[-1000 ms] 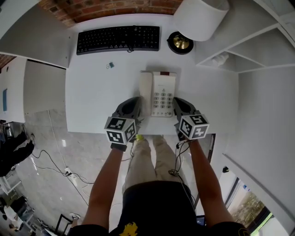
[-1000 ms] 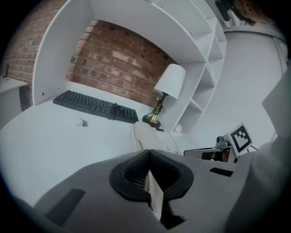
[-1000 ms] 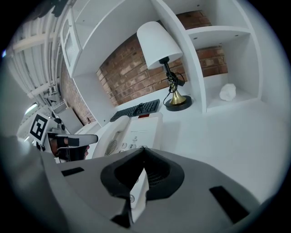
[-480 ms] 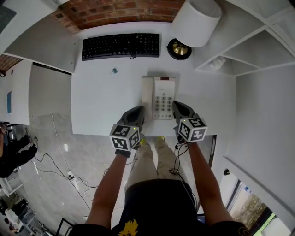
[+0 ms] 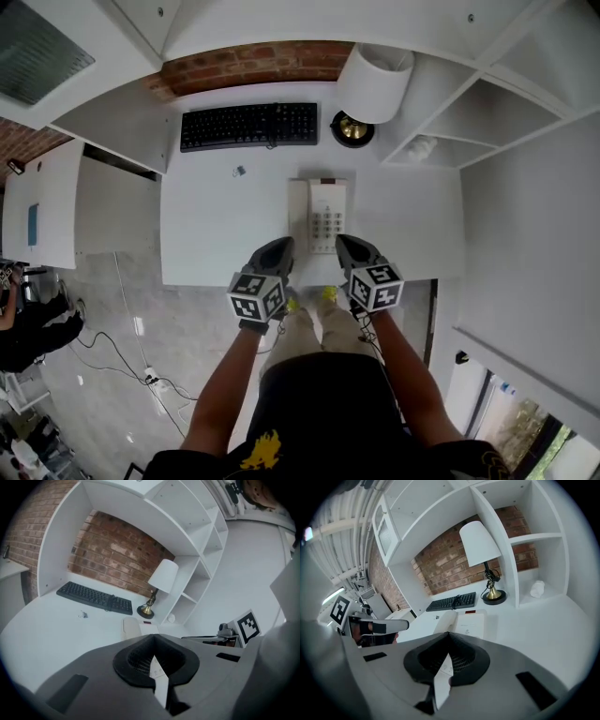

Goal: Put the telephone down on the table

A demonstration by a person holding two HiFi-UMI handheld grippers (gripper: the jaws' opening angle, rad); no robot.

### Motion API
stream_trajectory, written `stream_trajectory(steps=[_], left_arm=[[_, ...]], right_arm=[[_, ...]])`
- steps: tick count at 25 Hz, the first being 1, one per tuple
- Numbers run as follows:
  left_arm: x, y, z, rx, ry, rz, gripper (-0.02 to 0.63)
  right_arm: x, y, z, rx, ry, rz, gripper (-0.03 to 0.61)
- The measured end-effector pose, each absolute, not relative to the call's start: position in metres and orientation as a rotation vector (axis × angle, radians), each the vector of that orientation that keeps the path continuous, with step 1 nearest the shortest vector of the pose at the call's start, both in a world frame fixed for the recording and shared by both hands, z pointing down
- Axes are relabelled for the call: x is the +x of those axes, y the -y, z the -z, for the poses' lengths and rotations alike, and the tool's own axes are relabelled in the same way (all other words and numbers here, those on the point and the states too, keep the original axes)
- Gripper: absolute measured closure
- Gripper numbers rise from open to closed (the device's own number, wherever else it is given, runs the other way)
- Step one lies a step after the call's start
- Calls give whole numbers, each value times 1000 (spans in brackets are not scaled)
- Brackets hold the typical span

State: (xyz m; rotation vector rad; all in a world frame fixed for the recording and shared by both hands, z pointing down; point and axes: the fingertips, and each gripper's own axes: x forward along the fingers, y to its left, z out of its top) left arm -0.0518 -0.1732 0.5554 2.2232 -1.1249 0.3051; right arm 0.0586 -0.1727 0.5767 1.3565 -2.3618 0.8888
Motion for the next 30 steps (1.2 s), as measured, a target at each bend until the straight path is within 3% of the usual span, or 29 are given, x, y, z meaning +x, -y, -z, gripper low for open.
stream_trajectory(steps=[30], left_arm=[[-61, 215, -417, 2477, 1156, -202, 597]], right_arm=[[50, 220, -420, 1456, 2569, -528, 581]])
